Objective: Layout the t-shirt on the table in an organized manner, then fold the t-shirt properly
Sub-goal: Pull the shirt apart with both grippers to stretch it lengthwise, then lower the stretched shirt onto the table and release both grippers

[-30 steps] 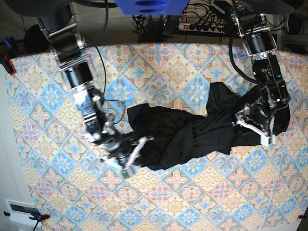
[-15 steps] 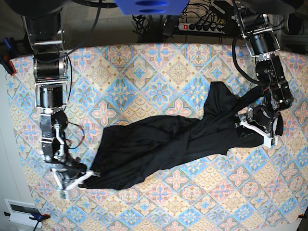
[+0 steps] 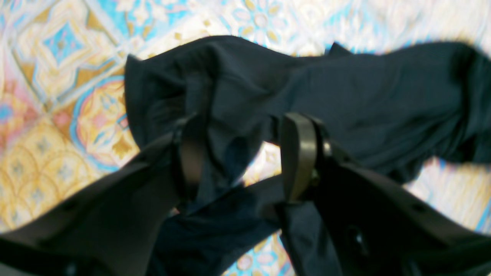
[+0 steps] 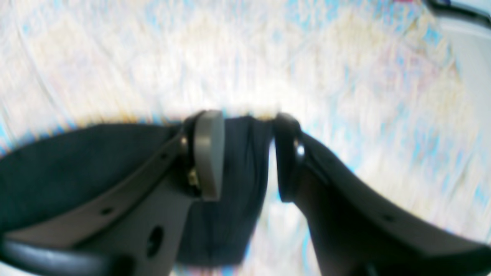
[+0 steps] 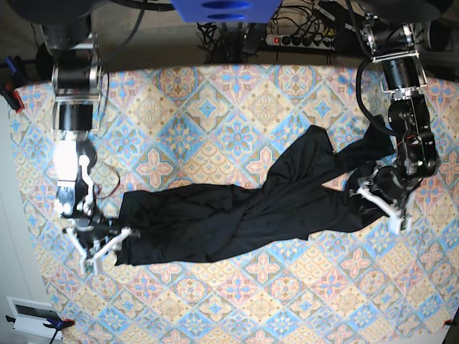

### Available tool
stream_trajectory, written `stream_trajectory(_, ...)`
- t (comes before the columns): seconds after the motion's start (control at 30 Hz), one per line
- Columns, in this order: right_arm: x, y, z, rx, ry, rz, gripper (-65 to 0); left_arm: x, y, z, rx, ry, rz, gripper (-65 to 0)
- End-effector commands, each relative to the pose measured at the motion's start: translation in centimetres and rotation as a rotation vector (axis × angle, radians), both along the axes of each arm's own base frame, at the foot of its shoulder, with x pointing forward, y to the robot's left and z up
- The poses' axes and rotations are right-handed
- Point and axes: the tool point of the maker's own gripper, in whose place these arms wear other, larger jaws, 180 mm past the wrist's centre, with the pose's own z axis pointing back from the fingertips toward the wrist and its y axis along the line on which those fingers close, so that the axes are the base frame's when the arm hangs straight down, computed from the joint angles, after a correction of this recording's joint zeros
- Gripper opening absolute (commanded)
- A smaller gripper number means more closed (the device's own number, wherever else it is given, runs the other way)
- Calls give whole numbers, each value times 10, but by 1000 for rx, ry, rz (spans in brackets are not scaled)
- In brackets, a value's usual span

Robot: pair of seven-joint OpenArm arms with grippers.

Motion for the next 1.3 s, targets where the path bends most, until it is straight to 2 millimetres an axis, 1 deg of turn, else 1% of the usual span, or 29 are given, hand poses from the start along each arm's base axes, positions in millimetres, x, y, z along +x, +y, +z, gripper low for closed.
stream_trajectory(0.0,12,2,38,-7,-116,15,-441,7,-16,11,21,-29,-72,-337)
stream_trajectory(0.03,7,6,36,-7,-118,25,-441,5,-27,7,64,-10,-137,-337)
stream_trajectory(0.1,-8,13,22,-7,-98,39,-441,-3,-43,1,138,19,-245,-337)
stream_trajectory(0.17,-20,15,9,-8,-74,46,-441,-10,-52,-3,174,37,-308,-337)
stream_trajectory(0.23,-31,17,0,-7,-57,52,-441,-13,-60,-2,187,36,-341,-337)
stream_trajectory(0.3,-39,24,-9,5,-43,59,-441,-17,-69,-5,193,43,-374,-337)
stream_trajectory(0.37,-41,32,-10,19,-44,66,-441,-24,-82,-12,199,62,-421,-337)
stream_trajectory(0.47,-42,33,-10,18,-46,71,-441,-34,-98,-24,209,90,-480,-337)
stream_trajectory(0.57,-41,37,-3,20,-63,78,-441,-45,-121,-39,205,119,-538,-337)
stream_trajectory(0.6,-41,39,-4,24,-63,79,-441,-47,-123,-42,228,123,-551,-337)
stream_trajectory(0.67,-41,40,-2,29,-69,78,-441,-52,-130,-58,276,152,-576,-337)
stream_trajectory(0.77,-41,41,-1,30,-70,79,-441,-58,-126,-79,347,200,-591,-338)
stream_trajectory(0.8,-41,41,-1,30,-70,79,-441,-62,-131,-86,355,212,-604,-339)
stream_trajectory(0.83,-41,41,-1,30,-70,79,-441,-63,-137,-89,364,213,-620,-345)
stream_trajectory(0.87,-41,41,-1,30,-70,79,-441,-65,-140,-89,372,211,-635,-368)
stream_trajectory(0.93,-41,41,-1,30,-70,79,-441,-63,-144,-83,371,189,-645,-471)
stream_trajectory(0.97,-41,41,-1,30,-70,79,-441,-62,-145,-80,368,181,-643,-542)
stream_trajectory(1.0,-41,41,-1,30,-70,79,-441,-57,-146,-76,362,161,-635,-610)
stream_trajectory(1.03,-41,41,-1,30,-70,79,-441,-51,-143,-71,354,137,-612,-650)
stream_trajectory(1.13,-41,40,-1,31,-71,78,-441,-25,-134,-36,315,16,-524,-642)
stream_trajectory(1.27,-40,40,-1,31,-74,78,-441,2,-118,25,248,-150,-398,-650)
